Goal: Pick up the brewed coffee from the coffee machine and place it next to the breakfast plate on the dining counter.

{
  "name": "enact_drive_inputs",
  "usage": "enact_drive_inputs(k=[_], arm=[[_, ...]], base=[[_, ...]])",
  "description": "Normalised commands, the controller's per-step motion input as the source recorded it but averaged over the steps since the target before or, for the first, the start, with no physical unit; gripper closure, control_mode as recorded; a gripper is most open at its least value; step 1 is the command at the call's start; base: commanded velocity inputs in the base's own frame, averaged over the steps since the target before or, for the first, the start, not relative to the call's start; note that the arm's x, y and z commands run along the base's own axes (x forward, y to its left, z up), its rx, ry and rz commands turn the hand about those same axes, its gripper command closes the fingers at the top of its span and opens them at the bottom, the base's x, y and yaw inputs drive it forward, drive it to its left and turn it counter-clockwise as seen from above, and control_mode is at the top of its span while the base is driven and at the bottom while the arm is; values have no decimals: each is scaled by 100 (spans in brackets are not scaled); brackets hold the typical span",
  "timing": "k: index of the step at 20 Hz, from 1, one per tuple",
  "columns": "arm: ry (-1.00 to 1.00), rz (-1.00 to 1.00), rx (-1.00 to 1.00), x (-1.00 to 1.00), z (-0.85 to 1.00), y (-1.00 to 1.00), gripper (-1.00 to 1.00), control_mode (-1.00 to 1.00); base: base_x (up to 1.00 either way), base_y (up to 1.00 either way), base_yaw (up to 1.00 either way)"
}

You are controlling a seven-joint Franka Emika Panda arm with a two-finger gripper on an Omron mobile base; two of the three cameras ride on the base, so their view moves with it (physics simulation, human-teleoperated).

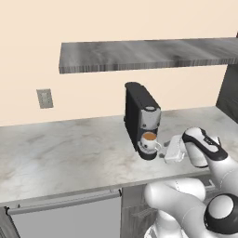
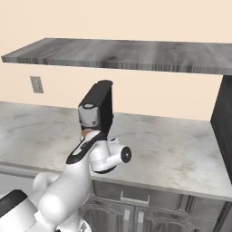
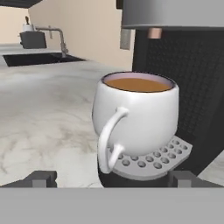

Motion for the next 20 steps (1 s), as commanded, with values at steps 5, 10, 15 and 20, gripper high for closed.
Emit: enact_drive_inputs(k=[5, 10, 15, 20], arm=[[-3, 0, 7, 0, 2, 13, -100, -100], [0, 0, 1, 8, 8, 0, -100, -100], [0, 0, 0, 13, 10, 4, -100, -100], [1, 0, 0, 21, 1, 2, -100, -100]], base=[[0, 0, 0], [0, 0, 0], [0, 0, 0], [0, 0, 0]])
